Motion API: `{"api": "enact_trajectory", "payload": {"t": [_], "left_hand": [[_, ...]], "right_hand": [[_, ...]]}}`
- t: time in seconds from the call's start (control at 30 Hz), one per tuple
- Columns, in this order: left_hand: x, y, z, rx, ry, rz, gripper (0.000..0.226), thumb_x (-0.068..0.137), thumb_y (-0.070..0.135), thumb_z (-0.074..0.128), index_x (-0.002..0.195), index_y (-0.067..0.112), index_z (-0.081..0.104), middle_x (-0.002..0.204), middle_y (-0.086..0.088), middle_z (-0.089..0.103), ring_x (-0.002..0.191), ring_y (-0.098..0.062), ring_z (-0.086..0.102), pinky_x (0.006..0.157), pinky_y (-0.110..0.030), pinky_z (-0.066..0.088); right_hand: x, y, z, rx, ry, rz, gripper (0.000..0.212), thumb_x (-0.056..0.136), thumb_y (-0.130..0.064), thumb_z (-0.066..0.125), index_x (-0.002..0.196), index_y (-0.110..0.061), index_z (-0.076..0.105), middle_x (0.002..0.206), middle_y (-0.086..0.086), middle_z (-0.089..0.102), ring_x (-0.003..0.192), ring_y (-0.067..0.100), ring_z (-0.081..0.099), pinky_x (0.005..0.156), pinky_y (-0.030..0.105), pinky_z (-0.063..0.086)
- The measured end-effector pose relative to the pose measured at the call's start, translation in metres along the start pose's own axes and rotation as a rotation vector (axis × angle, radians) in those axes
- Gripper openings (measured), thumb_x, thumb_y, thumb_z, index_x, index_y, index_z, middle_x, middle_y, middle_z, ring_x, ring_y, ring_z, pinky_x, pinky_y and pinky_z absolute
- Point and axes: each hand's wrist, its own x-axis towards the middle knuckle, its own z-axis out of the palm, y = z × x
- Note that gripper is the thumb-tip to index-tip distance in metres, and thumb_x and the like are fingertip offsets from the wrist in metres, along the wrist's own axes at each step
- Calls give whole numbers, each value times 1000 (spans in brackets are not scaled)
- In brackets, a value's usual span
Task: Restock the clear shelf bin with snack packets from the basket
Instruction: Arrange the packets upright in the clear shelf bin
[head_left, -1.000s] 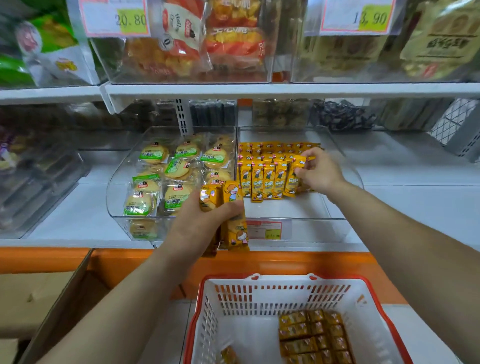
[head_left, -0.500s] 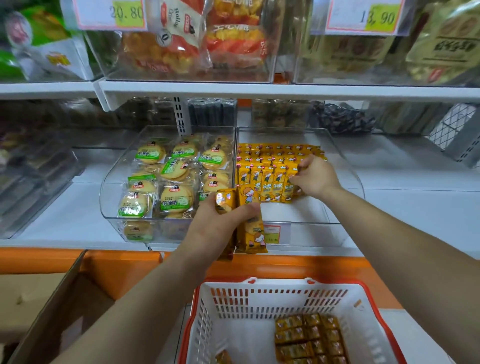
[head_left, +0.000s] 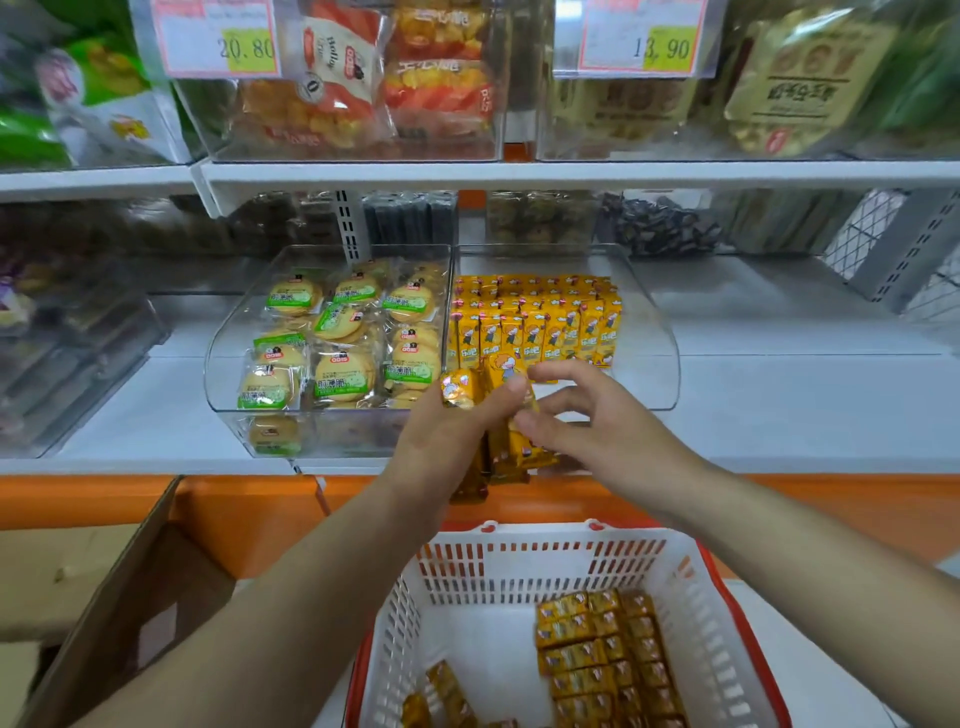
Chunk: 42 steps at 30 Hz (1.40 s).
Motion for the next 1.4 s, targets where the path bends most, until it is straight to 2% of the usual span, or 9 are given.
{"api": "enact_trajectory", "payload": {"t": [0.07, 0.2, 0.4, 0.73, 0.9, 1.0, 1.2, 1.27, 1.4], "left_hand": [[-4, 1, 2, -30, 9, 3, 41, 70, 49, 79, 101, 23, 78, 95, -8, 81, 89, -31, 78, 83, -47, 62], [-5, 2, -1, -58, -39, -38, 40, 84, 34, 77, 119, 15, 71, 108, -14, 78, 101, -36, 75, 95, -54, 57], [-3, 1, -3, 5, 3, -67, 25, 92, 14, 73, 117, 12, 70, 103, -14, 79, 98, -36, 76, 92, -55, 59], [10, 2, -19, 83, 39, -27, 30, 89, 21, 78, 116, 17, 65, 102, -9, 79, 91, -29, 78, 88, -52, 61], [18, 0, -29, 106, 30, 20, 24, 89, 21, 78, 109, 20, 65, 87, 1, 79, 77, -20, 78, 57, -29, 60], [22, -1, -33, 138, 35, 25, 27, 88, 24, 79, 111, 23, 64, 92, 2, 80, 82, -19, 78, 68, -36, 62], [29, -6, -41, 157, 5, 14, 36, 87, 28, 80, 117, 25, 62, 94, 5, 80, 84, -16, 78, 77, -40, 63], [31, -7, -42, 153, -2, 14, 37, 86, 29, 81, 118, 26, 61, 95, 5, 80, 85, -17, 78, 79, -41, 63], [35, -9, -40, 123, -13, 25, 31, 86, 25, 80, 112, 25, 64, 90, 6, 80, 80, -15, 78, 63, -27, 62]], "right_hand": [[-1, -1, -4, 91, -24, 16, 61, 79, -26, 78, 134, -27, 53, 97, 2, 67, 82, 11, 72, 64, 24, 56], [0, 3, -12, 271, -61, 40, 70, 69, -23, 77, 135, -31, 52, 93, 3, 65, 86, 21, 72, 79, 45, 59], [3, 5, -22, 216, -104, 13, 78, 72, -24, 82, 132, -60, 46, 110, 8, 49, 79, 15, 71, 67, 29, 56], [62, 11, -81, -381, 364, -206, 51, 83, -13, 78, 114, -39, 46, 99, 6, 65, 81, 27, 69, 74, 41, 56], [118, 15, -82, -647, 408, -148, 51, 79, -11, 79, 107, -31, 42, 91, 0, 65, 81, 24, 62, 66, 29, 41], [143, 29, -78, -757, 426, -78, 49, 81, -5, 73, 112, -27, 42, 93, 4, 61, 70, 17, 54, 50, 21, 38], [175, 57, -80, -739, 421, 55, 47, 83, 5, 65, 109, -24, 39, 100, 13, 63, 81, 33, 60, 57, 39, 54], [182, 60, -80, -718, 406, 49, 51, 81, 5, 71, 108, -26, 41, 103, 11, 62, 82, 32, 61, 45, 30, 48], [189, 69, -80, -776, 377, 66, 55, 76, 0, 81, 108, -28, 46, 116, 10, 64, 91, 28, 60, 65, 28, 46]]}}
